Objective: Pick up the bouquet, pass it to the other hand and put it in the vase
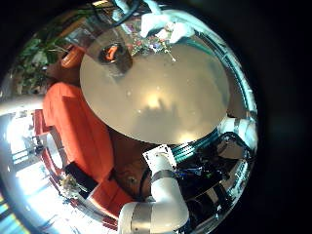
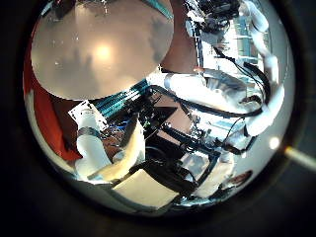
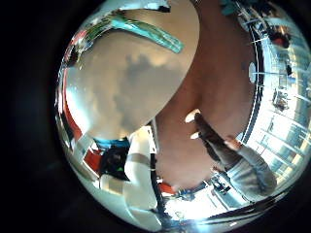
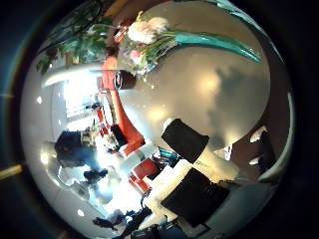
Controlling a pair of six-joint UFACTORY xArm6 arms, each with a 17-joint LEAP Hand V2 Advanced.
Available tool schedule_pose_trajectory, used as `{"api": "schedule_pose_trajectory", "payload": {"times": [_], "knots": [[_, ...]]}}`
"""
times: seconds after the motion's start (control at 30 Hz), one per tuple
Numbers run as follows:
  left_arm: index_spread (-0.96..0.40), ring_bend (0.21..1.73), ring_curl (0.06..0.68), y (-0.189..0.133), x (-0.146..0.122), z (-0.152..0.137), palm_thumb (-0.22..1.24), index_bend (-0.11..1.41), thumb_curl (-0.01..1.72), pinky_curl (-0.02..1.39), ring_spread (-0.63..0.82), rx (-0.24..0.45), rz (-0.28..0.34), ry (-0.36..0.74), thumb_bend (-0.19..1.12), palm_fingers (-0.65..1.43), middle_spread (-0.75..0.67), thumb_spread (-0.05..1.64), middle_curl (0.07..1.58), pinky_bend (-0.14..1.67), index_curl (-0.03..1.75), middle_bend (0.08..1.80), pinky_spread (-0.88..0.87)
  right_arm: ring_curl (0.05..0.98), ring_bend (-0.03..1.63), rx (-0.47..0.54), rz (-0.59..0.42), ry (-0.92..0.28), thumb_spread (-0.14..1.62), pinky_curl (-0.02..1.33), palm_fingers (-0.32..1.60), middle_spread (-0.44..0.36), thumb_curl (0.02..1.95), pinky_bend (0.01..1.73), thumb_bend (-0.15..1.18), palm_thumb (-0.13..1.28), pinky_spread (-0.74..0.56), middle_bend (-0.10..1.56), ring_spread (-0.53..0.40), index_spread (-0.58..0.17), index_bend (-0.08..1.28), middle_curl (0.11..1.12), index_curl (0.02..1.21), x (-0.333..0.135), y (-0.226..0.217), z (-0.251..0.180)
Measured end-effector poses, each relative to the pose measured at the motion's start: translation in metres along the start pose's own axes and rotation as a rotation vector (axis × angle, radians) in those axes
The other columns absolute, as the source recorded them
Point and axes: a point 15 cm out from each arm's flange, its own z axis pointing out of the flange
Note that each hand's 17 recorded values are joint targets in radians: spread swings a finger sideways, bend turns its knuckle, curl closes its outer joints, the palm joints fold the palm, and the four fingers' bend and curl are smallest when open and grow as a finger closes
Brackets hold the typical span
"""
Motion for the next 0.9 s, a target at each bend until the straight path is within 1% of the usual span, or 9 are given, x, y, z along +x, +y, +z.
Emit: {"api": "schedule_pose_trajectory", "payload": {"times": [0.07,0.13,0.23,0.3,0.43,0.57,0.73,0.8,0.9], "knots": [[0.10,0.42,0.224,-0.005,-0.003,0.000,0.41,0.15,0.34,0.32,0.60,0.006,0.000,-0.006,-0.03,-0.02,0.49,1.05,0.30,0.21,0.27,0.19,0.56,0.202,0.67,0.001,0.026,-0.008,1.13,0.15,0.40,0.004,0.34,0.53,-0.02,0.48,0.42,0.37,0.010,-0.272,0.15,0.38,0.30,0.010,-0.008,0.002],[0.10,0.42,0.223,-0.012,-0.010,0.000,0.41,0.15,0.34,0.32,0.59,0.012,-0.011,-0.019,-0.03,-0.02,0.49,1.05,0.30,0.22,0.27,0.19,0.56,0.205,0.67,-0.016,0.042,-0.015,1.12,0.15,0.39,-0.004,0.35,0.55,-0.02,0.49,0.42,0.36,0.000,-0.286,0.16,0.37,0.30,0.017,-0.012,0.008],[0.11,0.42,0.224,-0.020,-0.017,-0.008,0.41,0.16,0.34,0.32,0.59,0.024,-0.044,-0.027,-0.03,-0.02,0.48,1.05,0.30,0.22,0.27,0.19,0.55,0.205,0.66,-0.043,0.051,-0.020,1.11,0.16,0.34,-0.012,0.35,0.59,-0.02,0.50,0.43,0.32,0.017,-0.303,0.16,0.37,0.30,0.023,-0.022,0.015],[0.11,0.43,0.224,-0.023,-0.018,-0.013,0.41,0.16,0.34,0.32,0.59,0.030,-0.050,-0.030,-0.02,-0.01,0.48,1.05,0.30,0.22,0.27,0.19,0.55,0.203,0.66,-0.060,0.055,-0.022,1.11,0.17,0.32,-0.014,0.36,0.60,-0.02,0.50,0.43,0.32,0.023,-0.314,0.16,0.37,0.30,0.026,-0.029,0.019],[0.11,0.42,0.224,-0.029,-0.018,-0.021,0.41,0.16,0.34,0.32,0.59,0.039,-0.048,-0.033,-0.02,-0.01,0.48,1.05,0.30,0.22,0.27,0.19,0.55,0.199,0.65,-0.079,0.075,-0.023,1.11,0.16,0.32,-0.017,0.36,0.60,-0.02,0.51,0.43,0.32,0.031,-0.322,0.17,0.37,0.30,0.032,-0.042,0.028],[0.11,0.42,0.224,-0.029,-0.018,-0.021,0.41,0.16,0.34,0.32,0.59,0.034,-0.044,-0.033,-0.02,-0.01,0.48,1.05,0.31,0.22,0.28,0.19,0.55,0.200,0.66,-0.081,0.086,-0.022,1.10,0.15,0.32,-0.022,0.37,0.56,-0.02,0.52,0.41,0.33,0.030,-0.327,0.18,0.37,0.31,0.039,-0.058,0.041],[0.12,0.43,0.223,-0.032,-0.019,-0.020,0.41,0.16,0.34,0.32,0.59,0.026,-0.033,-0.031,-0.02,-0.01,0.48,1.06,0.31,0.22,0.28,0.19,0.55,0.200,0.65,-0.095,0.099,-0.022,1.10,0.15,0.34,-0.020,0.37,0.53,-0.02,0.52,0.38,0.35,0.022,-0.325,0.18,0.38,0.32,0.047,-0.079,0.068],[0.12,0.43,0.223,-0.032,-0.021,-0.020,0.41,0.16,0.34,0.32,0.59,0.024,-0.034,-0.031,-0.02,-0.01,0.48,1.06,0.31,0.22,0.28,0.19,0.55,0.201,0.66,-0.115,0.106,-0.025,1.09,0.15,0.34,-0.020,0.37,0.52,-0.02,0.53,0.38,0.34,0.021,-0.324,0.18,0.38,0.32,0.049,-0.082,0.079],[0.12,0.43,0.222,-0.030,-0.024,-0.018,0.41,0.16,0.34,0.32,0.59,0.015,-0.029,-0.038,-0.02,-0.01,0.48,1.06,0.31,0.22,0.28,0.19,0.55,0.203,0.67,-0.131,0.114,-0.025,1.08,0.14,0.37,-0.047,0.37,0.50,-0.02,0.53,0.38,0.36,0.012,-0.332,0.18,0.38,0.32,0.050,-0.088,0.087]]}}
